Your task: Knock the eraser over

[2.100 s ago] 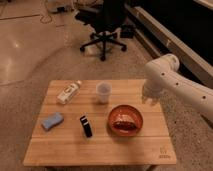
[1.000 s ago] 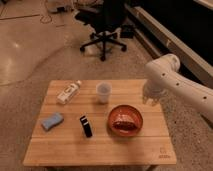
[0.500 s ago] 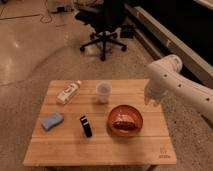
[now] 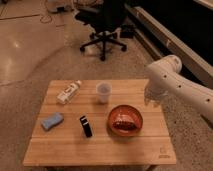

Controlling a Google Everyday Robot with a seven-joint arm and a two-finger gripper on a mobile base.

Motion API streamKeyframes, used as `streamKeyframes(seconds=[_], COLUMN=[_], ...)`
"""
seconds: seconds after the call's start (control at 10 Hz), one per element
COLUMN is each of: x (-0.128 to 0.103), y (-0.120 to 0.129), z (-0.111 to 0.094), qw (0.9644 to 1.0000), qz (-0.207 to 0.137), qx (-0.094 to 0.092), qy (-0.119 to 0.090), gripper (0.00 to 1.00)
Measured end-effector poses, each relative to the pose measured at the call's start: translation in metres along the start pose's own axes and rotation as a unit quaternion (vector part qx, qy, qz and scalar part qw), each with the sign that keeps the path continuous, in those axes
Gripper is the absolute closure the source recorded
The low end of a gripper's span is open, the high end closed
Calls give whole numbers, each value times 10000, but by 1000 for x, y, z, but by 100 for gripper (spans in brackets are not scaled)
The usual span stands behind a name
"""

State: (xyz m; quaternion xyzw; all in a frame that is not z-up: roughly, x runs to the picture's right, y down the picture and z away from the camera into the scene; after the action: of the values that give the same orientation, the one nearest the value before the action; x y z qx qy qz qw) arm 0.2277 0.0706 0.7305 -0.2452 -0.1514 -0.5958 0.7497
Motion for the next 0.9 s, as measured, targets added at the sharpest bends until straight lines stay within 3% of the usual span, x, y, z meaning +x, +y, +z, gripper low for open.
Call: streamKeyframes(seconds=[0.4, 0.7, 0.9], x=[-10, -20, -12], y=[-34, -23, -27], z=[-3, -6, -6], qw=[10000, 10000, 10000], qz=[-16, -10, -42], qx=[1, -50, -35], qy=[12, -59, -18], gripper=[59, 59, 59])
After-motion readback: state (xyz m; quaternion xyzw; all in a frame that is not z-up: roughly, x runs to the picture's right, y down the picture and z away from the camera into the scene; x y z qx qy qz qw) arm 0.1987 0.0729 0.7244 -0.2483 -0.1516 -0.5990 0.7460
